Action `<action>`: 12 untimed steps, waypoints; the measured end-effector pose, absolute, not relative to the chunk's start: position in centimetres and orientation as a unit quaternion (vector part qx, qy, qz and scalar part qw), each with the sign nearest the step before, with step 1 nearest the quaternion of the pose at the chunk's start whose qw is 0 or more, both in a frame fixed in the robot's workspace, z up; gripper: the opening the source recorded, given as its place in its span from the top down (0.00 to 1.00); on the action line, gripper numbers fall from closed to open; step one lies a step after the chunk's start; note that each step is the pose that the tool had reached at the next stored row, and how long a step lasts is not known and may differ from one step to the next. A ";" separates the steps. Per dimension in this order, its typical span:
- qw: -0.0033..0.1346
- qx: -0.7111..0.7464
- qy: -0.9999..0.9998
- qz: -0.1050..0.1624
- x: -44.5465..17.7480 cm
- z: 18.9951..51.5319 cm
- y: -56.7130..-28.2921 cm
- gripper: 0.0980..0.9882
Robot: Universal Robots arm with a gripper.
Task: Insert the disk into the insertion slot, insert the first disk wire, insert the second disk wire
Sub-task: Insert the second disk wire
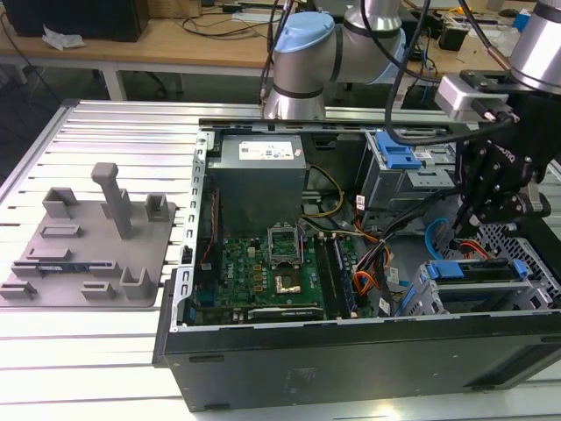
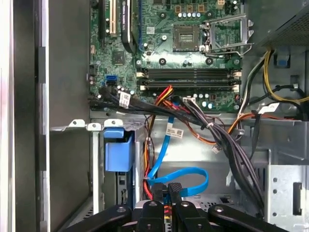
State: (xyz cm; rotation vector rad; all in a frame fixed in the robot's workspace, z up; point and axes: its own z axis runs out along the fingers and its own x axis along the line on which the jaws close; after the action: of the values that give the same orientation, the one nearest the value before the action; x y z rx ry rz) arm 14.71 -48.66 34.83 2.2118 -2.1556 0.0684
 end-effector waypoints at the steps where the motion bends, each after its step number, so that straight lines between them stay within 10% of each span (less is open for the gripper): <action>1: 0.026 0.716 -0.698 0.022 15.0 34.8 -48.8 0.93; 12: 0.026 0.716 -0.698 0.022 15.5 35.7 -50.4 0.93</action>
State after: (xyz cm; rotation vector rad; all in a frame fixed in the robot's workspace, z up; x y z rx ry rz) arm 15.47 -50.38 35.66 2.2116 -2.1553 0.0677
